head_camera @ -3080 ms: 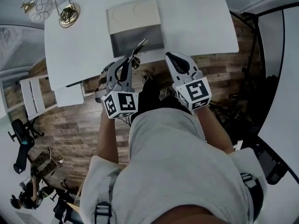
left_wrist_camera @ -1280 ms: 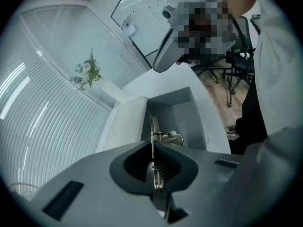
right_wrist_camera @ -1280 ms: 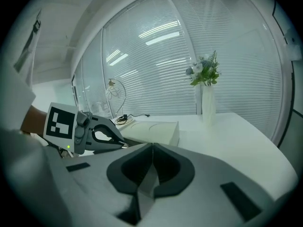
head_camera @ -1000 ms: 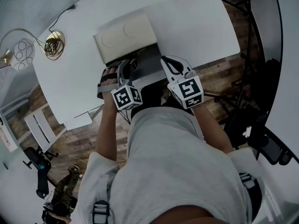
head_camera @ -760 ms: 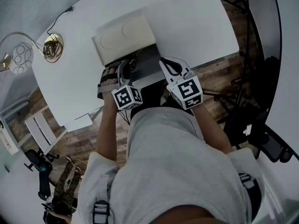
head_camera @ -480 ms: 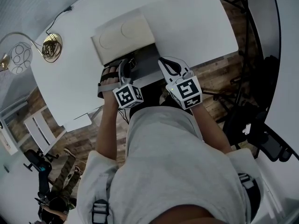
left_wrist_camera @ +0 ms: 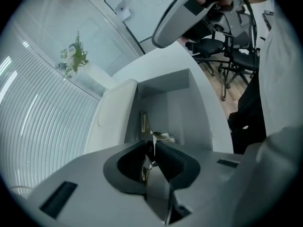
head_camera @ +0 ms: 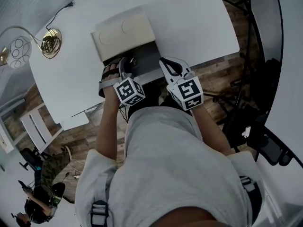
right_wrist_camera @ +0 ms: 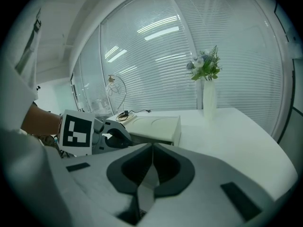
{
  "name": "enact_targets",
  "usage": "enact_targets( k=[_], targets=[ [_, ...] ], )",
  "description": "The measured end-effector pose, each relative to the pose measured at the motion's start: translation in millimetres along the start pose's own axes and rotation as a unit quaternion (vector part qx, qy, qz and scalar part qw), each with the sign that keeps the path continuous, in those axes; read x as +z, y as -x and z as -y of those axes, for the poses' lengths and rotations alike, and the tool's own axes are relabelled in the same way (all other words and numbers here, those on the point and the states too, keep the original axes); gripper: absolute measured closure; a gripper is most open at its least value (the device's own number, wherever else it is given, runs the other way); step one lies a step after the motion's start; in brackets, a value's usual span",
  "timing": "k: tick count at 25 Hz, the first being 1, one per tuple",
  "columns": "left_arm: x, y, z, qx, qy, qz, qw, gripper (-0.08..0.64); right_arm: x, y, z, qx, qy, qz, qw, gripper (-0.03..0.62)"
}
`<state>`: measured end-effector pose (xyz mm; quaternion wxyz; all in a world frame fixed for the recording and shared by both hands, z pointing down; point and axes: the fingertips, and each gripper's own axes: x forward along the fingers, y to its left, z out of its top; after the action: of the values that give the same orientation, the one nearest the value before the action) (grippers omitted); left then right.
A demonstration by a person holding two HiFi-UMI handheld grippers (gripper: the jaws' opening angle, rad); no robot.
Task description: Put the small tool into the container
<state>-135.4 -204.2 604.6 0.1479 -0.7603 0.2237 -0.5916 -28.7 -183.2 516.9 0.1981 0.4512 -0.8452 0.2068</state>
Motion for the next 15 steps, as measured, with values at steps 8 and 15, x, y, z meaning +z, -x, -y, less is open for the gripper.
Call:
enact_targets(
  k=[8, 15],
  targets=[
    [-1, 6, 2, -0.021, 0.061, -0.005, 0.9979, 0.439, -4, 9, -3, 0.006, 0.008, -0.006, 1.000, 0.566],
    [-3, 30, 0, -0.011, 0.130, 0.003, 0.9915, 0.437, -2, 13, -20, 0.030, 0.022, -0.006, 0.999, 0.566]
  ],
)
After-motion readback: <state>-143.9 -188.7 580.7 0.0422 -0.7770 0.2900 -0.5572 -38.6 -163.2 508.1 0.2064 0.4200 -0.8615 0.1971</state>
